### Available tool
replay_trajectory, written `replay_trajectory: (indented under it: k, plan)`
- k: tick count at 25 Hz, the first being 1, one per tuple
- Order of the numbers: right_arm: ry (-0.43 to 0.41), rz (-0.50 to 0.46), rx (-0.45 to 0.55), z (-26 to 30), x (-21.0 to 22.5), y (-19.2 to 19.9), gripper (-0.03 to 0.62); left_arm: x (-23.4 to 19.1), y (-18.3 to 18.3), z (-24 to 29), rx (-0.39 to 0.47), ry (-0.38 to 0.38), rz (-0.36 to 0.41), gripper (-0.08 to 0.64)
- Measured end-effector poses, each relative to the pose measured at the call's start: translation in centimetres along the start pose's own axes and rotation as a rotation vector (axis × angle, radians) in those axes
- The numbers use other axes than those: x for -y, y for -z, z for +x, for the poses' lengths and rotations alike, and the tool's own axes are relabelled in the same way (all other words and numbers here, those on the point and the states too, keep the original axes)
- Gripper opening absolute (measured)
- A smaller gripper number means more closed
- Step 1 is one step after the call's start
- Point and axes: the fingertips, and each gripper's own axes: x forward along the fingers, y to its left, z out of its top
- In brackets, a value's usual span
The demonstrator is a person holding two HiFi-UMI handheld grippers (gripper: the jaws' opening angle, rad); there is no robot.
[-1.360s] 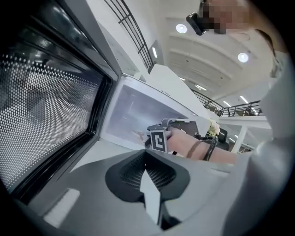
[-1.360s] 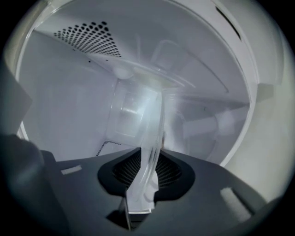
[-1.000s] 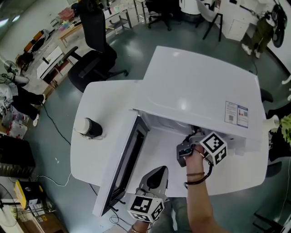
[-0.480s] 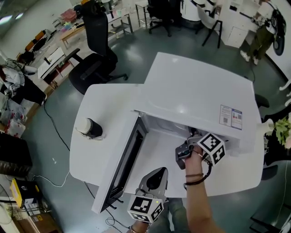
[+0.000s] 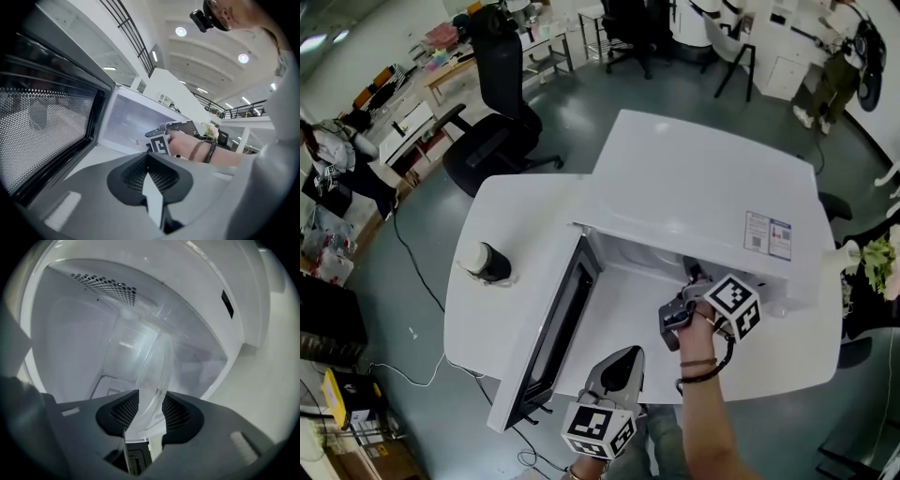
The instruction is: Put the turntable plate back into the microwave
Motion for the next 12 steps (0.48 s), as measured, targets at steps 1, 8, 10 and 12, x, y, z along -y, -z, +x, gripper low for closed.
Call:
replay_trajectory:
  k: [1,8,10,12]
  plan:
    - [-0.002,0.004,-0.003,-0.1,0.0,0.1,0.136,0.2,0.1,-0.1,0.000,0.001,0.000,0.000]
    - [-0.010,0.001,-0.017,-0.7,0.3,0.3,0.136,1.1,0.7,-0.5,0.000,0.001,0.006,0.000]
    - [-0.007,0.004,-0.021,-0.8,0.3,0.5,0.135,1.2,0.7,-0.7,0.002,-0.002,0.007,0.000]
    - [-0.003,0.011,-0.025,-0.9,0.5,0.7,0.135,1.2,0.7,-0.9,0.004,-0.005,0.007,0.000]
